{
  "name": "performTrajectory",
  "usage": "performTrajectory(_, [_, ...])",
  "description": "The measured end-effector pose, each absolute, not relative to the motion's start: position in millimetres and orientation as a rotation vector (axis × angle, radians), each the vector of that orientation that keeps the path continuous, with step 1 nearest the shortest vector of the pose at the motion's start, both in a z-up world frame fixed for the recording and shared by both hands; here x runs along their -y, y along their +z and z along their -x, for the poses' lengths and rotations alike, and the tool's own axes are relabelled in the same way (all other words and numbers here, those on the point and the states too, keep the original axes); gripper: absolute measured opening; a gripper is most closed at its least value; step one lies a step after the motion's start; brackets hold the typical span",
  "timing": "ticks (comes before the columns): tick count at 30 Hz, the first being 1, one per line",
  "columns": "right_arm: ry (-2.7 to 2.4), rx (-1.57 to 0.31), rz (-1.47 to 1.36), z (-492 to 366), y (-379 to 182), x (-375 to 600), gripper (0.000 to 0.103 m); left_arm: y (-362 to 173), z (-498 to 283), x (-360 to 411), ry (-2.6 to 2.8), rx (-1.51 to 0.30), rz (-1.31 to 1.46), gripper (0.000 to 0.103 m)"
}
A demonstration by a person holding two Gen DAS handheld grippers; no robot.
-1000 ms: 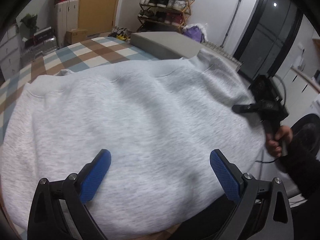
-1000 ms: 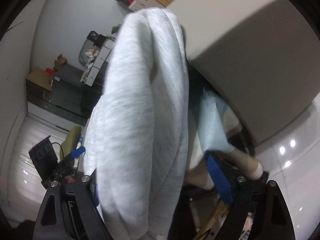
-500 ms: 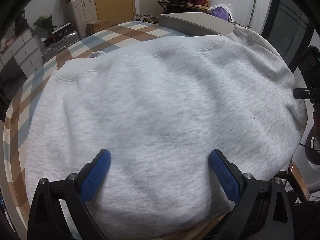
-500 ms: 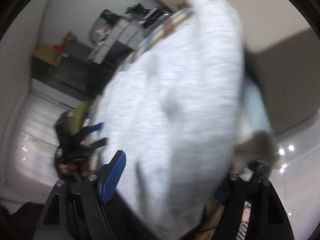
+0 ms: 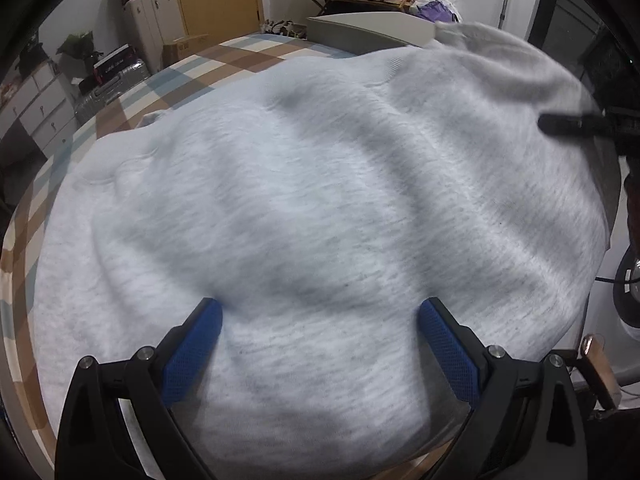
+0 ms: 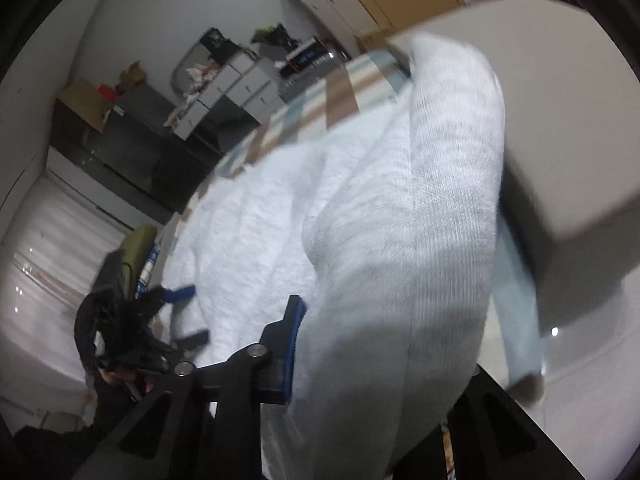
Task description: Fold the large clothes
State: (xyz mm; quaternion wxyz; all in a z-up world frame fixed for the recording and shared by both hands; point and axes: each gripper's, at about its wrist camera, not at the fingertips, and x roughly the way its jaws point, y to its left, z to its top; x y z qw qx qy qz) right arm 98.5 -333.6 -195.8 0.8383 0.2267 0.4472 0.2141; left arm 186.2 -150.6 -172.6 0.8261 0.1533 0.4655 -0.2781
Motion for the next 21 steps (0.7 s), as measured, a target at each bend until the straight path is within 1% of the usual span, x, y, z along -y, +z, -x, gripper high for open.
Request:
performTrajectory(6, [0.423, -0.903, -0.324, -139.7, -123.2, 317.9, 0.016, -170.0, -206.2, 208.9, -0.646, -0.988, -0.282, 0.097])
performTrajectory(9, [0.400, -0.886, -0.238, -167.8, -76.0, 299.9, 0.016, -160.1, -223.7, 241.5, -0.745, -0.958, -0.128, 0.096])
performTrajectory(10, [0.396, -0.880, -0.199, -175.1, -62.9, 287.6, 0.016, -153.2, -231.2, 243.4, -0.773, -0.956, -0.029, 0.093])
performTrajectory(11, [0.392, -0.875, -0.139, -183.2, -46.2, 270.9, 0.016, -146.3, -234.9, 236.4, -0.802, -0.961, 0.056, 0.072])
performTrajectory(12, [0.386, -0.880, -0.089, -190.2, -31.6, 251.6, 0.016, -136.4, -234.7, 219.0, -0.857, -0.959, 0.166, 0.058])
performTrajectory(13, [0.384, -0.885, -0.058, -194.5, -20.3, 231.3, 0.016, -128.4, -230.0, 199.4, -0.904, -0.946, 0.229, 0.052])
performTrajectory(15, [0.414, -0.897, 0.004, -195.3, -7.7, 188.4, 0.016, -111.2, -207.1, 139.0, -0.943, -0.870, 0.290, 0.056])
performTrajectory(17, [0.445, -0.911, 0.079, -184.9, -9.3, 140.7, 0.018, -105.8, -184.0, 72.9, -0.873, -0.820, 0.325, 0.059])
performTrajectory(18, [0.453, -0.948, 0.107, -180.6, -20.2, 110.5, 0.020, -106.6, -173.2, 40.6, -0.842, -0.806, 0.341, 0.061])
performTrajectory(19, [0.465, -0.978, 0.133, -178.6, -34.0, 86.8, 0.022, -108.5, -165.1, 9.6, -0.803, -0.814, 0.366, 0.066])
performTrajectory(21, [0.500, -1.065, 0.169, -170.6, -88.2, 36.7, 0.028, -111.8, -152.4, -45.6, -0.713, -0.833, 0.454, 0.068])
